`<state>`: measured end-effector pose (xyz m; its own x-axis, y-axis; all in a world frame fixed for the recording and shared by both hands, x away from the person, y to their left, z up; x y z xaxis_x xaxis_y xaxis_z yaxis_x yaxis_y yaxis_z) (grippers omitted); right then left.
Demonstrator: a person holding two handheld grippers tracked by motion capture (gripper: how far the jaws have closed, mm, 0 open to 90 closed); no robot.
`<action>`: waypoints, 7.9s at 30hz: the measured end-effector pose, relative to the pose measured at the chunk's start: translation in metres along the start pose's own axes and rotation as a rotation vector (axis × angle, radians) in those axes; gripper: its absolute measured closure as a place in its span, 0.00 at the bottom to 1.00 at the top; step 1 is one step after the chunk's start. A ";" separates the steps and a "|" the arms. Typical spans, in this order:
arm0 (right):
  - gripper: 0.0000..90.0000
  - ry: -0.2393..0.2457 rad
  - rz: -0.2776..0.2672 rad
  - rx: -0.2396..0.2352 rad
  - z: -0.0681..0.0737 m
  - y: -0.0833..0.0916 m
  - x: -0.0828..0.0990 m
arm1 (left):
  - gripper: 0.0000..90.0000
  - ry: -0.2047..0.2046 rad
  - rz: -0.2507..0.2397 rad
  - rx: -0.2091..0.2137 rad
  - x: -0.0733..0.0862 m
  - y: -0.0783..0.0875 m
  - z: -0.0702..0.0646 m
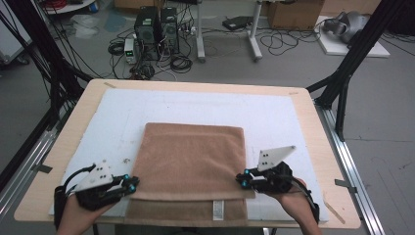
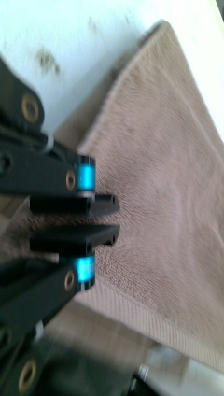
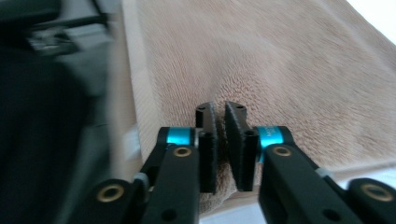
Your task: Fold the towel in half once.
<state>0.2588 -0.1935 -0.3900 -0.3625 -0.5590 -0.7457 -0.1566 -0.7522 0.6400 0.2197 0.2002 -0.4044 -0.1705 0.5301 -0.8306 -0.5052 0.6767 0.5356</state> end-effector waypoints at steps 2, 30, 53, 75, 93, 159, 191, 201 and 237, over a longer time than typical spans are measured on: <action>0.77 -0.004 -0.015 -0.029 0.005 0.005 0.002 | 0.74 -0.001 -0.003 -0.015 0.000 0.004 0.000; 0.60 -0.201 0.018 0.302 -0.139 -0.043 -0.033 | 0.69 0.113 0.014 -0.178 -0.021 -0.097 0.121; 0.64 -0.396 0.126 0.218 -0.199 -0.084 -0.014 | 0.77 0.278 0.188 -0.162 0.016 -0.155 0.174; 0.57 -0.292 -0.044 0.454 -0.197 -0.032 -0.079 | 0.69 0.247 0.028 -0.355 -0.038 -0.119 0.201; 0.51 -0.215 -0.019 0.301 -0.118 -0.034 -0.028 | 0.55 0.129 0.059 -0.199 -0.004 -0.094 0.126; 0.93 -0.052 -0.022 0.139 -0.022 -0.017 -0.022 | 0.96 -0.014 0.009 -0.082 -0.021 -0.010 0.037; 0.94 -0.016 0.152 0.095 -0.041 -0.075 0.010 | 0.96 0.007 0.084 0.006 0.024 -0.072 0.032; 0.89 -0.109 0.078 0.243 -0.092 -0.079 -0.008 | 0.92 0.088 0.054 -0.168 0.017 -0.105 0.078; 0.96 -0.080 0.102 0.168 -0.059 -0.084 0.024 | 0.95 0.035 0.117 -0.043 0.036 -0.088 0.038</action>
<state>0.3175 -0.1639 -0.4723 -0.4552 -0.5946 -0.6628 -0.2642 -0.6207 0.7382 0.2907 0.1789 -0.4754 -0.2598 0.5854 -0.7680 -0.5159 0.5881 0.6229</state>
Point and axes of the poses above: each handheld gripper's, and its own axes: y roughly backward along the jaws, x roughly out of its underside, z roughly to its left, the point moved 5 cm from there along -y, roughly forward along the jaws, and after that the axes turned 9 degrees about -y, right-handed, at the moved point
